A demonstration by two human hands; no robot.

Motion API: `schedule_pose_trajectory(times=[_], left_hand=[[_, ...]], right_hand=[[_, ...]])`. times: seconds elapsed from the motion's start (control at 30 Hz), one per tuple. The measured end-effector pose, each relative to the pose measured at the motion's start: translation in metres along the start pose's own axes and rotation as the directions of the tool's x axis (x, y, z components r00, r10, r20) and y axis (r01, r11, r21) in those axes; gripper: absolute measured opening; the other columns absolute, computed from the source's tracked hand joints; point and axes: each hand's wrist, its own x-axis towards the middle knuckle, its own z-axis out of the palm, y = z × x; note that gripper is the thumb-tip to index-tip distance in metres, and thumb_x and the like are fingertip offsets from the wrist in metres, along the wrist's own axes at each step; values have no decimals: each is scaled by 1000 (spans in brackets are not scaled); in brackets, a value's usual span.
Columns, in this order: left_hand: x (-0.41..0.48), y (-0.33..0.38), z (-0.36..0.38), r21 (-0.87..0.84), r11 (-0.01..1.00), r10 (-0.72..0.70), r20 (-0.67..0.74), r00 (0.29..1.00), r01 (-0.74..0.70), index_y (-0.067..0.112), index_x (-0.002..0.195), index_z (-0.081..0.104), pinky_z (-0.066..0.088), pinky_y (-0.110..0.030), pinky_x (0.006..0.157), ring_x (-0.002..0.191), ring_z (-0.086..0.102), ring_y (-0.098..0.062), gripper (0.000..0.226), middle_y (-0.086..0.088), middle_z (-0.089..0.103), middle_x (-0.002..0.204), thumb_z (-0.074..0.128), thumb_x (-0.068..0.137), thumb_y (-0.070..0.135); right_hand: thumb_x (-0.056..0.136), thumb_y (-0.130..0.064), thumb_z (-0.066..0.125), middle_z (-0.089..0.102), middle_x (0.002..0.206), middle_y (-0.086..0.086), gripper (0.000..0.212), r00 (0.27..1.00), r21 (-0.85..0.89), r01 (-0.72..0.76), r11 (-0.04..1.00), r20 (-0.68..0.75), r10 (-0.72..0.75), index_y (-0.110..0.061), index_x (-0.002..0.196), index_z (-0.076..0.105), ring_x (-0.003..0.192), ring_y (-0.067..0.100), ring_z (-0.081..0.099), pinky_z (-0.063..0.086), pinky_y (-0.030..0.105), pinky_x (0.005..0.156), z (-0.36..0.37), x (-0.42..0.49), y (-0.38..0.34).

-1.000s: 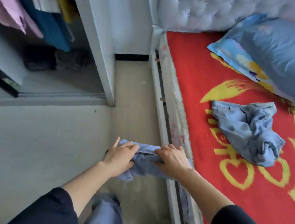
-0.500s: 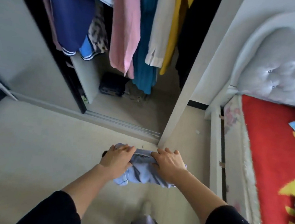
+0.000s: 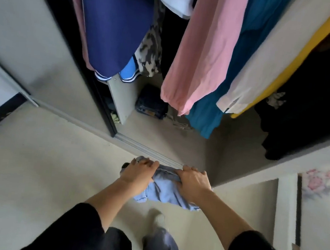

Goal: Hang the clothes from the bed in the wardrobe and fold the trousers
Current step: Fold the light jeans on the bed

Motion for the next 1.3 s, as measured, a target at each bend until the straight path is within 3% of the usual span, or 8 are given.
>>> schedule_pose_trajectory(times=[0.5,0.67,0.83,0.93,1.03,1.1,1.17,1.3], left_hand=[[177,-238,90,223,973,68,-19,997,-63,16,121,40,24,-53,110,115,49,-29,34,-7,59,120,52,89,19],[274,-284,149,387,917,184,-197,963,-96,15,123,41,13,-64,113,119,51,-28,40,-6,64,113,59,88,20],[343,-317,202,434,901,204,-417,886,-3,12,111,66,39,-66,97,123,56,-31,70,-3,70,113,88,49,34],[366,-326,260,390,921,224,-512,829,-8,11,97,72,45,-69,85,116,59,-40,41,-6,69,115,84,59,21],[376,-332,332,370,927,215,-388,896,-62,14,111,67,38,-70,95,128,46,-44,36,-9,56,135,51,80,7],[372,-336,366,376,921,195,-223,955,-100,18,115,61,38,-57,104,134,40,-39,40,-5,44,145,68,76,11],[369,-338,379,361,926,181,-171,968,-109,21,89,68,55,-40,84,115,60,-32,43,1,62,127,87,50,17],[381,-338,383,308,947,169,-229,959,-93,18,83,69,55,-40,82,110,62,-34,40,-2,64,123,86,47,19]], right_hand=[[93,-23,45,52,121,1,33,990,6,-136,991,-33,137,-25,125,55,114,24,52,41,38,90,35,282,-89],[93,-27,50,58,125,2,32,963,-21,-204,979,-186,197,-29,125,54,118,25,51,41,38,92,81,384,-64],[81,-18,63,57,117,3,43,836,-165,-270,948,-530,146,-23,124,58,109,28,53,40,40,84,140,469,-46],[59,-16,79,66,89,3,49,752,-164,-297,941,-647,125,-21,107,73,82,28,61,44,39,67,203,499,-49],[60,-19,77,68,94,-1,54,857,-144,-265,953,-489,165,-25,114,70,82,23,63,49,37,69,279,516,-56],[81,-14,59,58,120,3,58,916,-41,-283,958,-309,257,-24,138,49,106,27,58,47,39,87,323,523,-54],[91,-7,45,42,135,10,66,930,43,-308,951,-196,310,-23,150,21,118,33,50,43,42,97,349,530,-48],[94,-5,41,35,139,9,68,919,198,-335,921,-146,366,-29,152,16,112,34,56,50,39,82,353,546,-43]])
